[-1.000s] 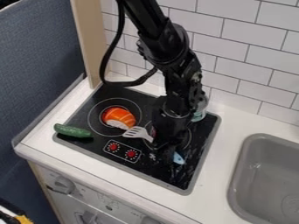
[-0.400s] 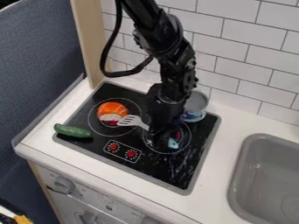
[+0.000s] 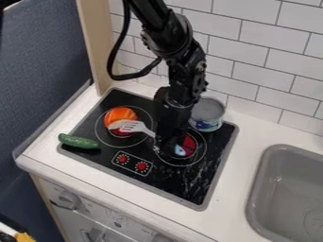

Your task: Moved the white spatula to the left burner

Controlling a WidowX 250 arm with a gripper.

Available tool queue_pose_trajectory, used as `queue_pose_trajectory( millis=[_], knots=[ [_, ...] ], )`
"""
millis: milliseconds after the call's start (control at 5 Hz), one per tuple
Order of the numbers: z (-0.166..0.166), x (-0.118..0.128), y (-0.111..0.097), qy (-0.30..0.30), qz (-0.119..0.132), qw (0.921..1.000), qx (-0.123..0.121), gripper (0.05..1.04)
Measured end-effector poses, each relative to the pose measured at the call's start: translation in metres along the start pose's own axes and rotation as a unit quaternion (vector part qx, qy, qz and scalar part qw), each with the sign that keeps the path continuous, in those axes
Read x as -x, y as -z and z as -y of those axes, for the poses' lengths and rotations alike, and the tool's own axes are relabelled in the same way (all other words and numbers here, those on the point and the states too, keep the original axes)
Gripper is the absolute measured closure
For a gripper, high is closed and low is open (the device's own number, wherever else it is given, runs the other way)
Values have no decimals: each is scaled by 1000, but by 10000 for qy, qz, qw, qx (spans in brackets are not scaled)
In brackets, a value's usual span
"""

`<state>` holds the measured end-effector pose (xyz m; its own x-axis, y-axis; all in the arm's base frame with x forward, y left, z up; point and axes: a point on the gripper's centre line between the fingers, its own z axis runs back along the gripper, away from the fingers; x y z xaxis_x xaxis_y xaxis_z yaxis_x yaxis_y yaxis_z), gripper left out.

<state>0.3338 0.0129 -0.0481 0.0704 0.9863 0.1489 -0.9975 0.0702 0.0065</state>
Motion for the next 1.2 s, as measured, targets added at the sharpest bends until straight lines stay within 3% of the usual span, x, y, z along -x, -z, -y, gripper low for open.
queue_pose_trajectory(
  millis=[600,1200],
  knots=[
    [8,-27,8,-389,162,9991,-85,757],
    [25,-50,4,-636,270,9976,55,757]
  ],
)
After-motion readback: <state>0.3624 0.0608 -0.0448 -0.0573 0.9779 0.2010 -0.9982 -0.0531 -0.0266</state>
